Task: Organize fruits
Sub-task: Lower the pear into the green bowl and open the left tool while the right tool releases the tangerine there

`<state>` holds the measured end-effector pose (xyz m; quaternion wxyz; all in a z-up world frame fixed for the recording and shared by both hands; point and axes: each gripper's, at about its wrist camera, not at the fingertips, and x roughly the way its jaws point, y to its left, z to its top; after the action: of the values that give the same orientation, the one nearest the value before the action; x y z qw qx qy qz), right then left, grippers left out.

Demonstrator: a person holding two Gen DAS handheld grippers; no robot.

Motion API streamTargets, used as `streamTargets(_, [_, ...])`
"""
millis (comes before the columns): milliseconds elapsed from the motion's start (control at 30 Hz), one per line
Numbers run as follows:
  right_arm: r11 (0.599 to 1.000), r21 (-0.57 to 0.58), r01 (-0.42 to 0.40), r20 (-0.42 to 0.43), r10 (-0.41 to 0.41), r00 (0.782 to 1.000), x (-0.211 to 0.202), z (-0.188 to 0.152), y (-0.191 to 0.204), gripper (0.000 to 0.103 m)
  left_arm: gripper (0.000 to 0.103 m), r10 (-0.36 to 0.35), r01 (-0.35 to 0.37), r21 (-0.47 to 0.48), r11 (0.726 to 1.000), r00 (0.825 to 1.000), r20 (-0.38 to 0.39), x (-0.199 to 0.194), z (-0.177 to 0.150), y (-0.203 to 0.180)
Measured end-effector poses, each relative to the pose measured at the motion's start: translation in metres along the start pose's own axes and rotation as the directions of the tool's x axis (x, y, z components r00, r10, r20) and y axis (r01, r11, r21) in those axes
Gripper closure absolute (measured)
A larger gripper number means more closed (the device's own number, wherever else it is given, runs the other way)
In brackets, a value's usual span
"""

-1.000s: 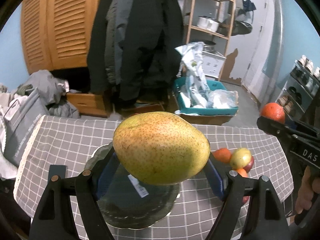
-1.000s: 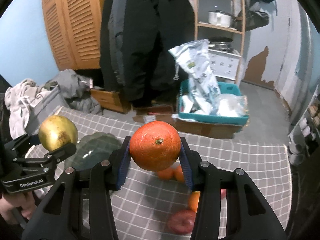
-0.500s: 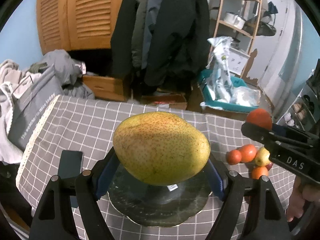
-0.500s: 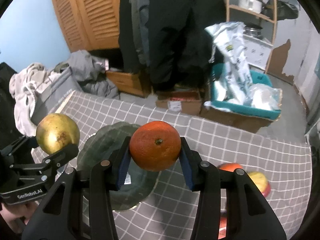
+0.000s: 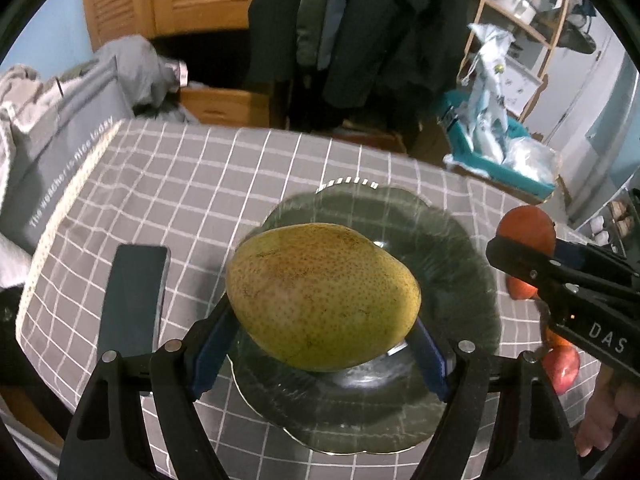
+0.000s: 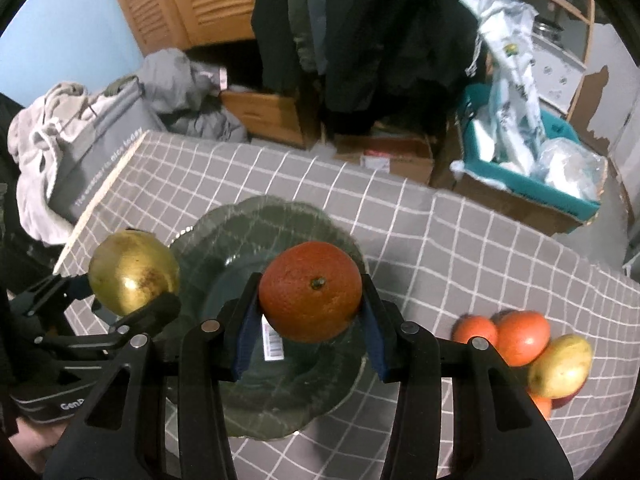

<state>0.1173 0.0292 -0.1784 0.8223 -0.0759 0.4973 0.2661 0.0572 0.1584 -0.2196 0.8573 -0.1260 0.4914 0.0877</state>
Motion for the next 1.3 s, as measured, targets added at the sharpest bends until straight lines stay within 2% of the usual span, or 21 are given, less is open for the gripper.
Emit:
streamTargets(333, [1.000,-0.005,-0.028,-0.076,0.028,0.997,0.033,-0.005,0.009,0.058,0.021,0.007,-0.010,-0.023,1.000,0.994,-0.109,0.043,-0.011,0.014])
streamTargets(800, [0.999,0.023,-0.040,-0.112,0.043,0.993,0.044,-0.013,0.001,0.058,0.021,0.008,-0.016,-0.040,0.999,0.980,-0.198,0.063,-0.018,0.016])
streamTargets(967, [0.999,0.020,-0.048,-0.108,0.049,0.993,0.042,-0.013,0.003,0.058,0.022,0.003,-0.007,-0.024,1.000,0.990,-0.139,0.051,-0.013,0.011])
streamTargets(1300, [0.998,0.024,-0.061,-0.128,0.064,0.990,0.047,-0.013,0.008,0.057,0.021,0.018,-0.027,-0.061,0.998,0.989,-0.145,0.041,-0.014,0.025])
